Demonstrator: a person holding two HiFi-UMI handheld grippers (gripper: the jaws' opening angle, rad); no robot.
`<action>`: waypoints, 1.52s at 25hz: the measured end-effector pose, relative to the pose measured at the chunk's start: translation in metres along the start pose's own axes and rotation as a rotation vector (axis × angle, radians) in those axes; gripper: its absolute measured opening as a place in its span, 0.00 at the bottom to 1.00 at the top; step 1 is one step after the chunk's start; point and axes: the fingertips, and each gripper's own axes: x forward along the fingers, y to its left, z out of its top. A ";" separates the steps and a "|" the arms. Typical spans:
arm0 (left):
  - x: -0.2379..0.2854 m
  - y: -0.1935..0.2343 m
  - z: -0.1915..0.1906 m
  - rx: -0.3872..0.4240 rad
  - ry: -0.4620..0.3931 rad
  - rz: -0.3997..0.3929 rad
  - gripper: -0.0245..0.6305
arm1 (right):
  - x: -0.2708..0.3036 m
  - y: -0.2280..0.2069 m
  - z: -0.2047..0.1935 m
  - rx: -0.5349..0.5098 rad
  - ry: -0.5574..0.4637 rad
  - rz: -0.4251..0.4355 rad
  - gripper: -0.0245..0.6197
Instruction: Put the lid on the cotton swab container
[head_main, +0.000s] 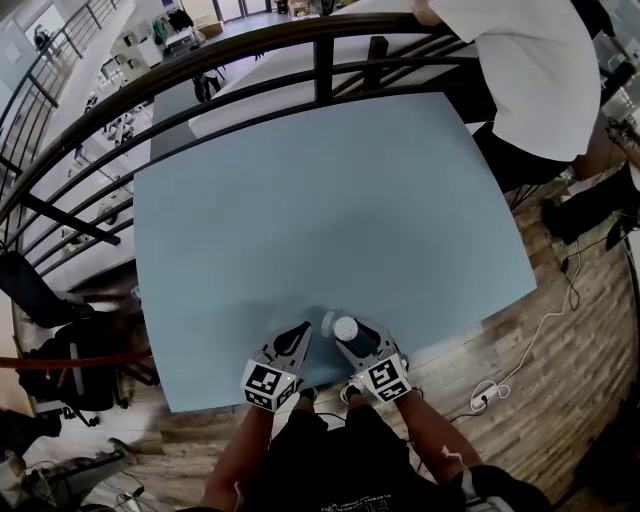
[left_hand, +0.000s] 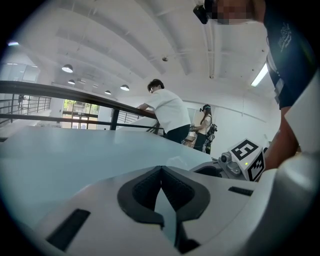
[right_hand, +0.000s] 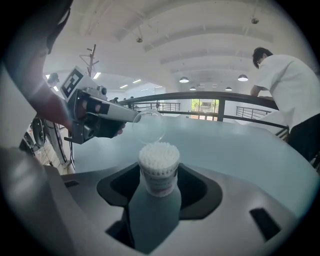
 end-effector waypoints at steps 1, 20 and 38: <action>0.000 -0.002 0.001 0.003 -0.001 -0.002 0.06 | 0.000 0.000 0.000 -0.001 -0.002 -0.001 0.42; 0.019 -0.056 0.012 0.043 0.004 -0.113 0.06 | 0.003 0.000 0.001 0.004 -0.012 -0.007 0.42; 0.041 -0.067 -0.013 0.070 0.095 -0.140 0.06 | 0.003 -0.001 -0.002 -0.010 -0.021 0.004 0.42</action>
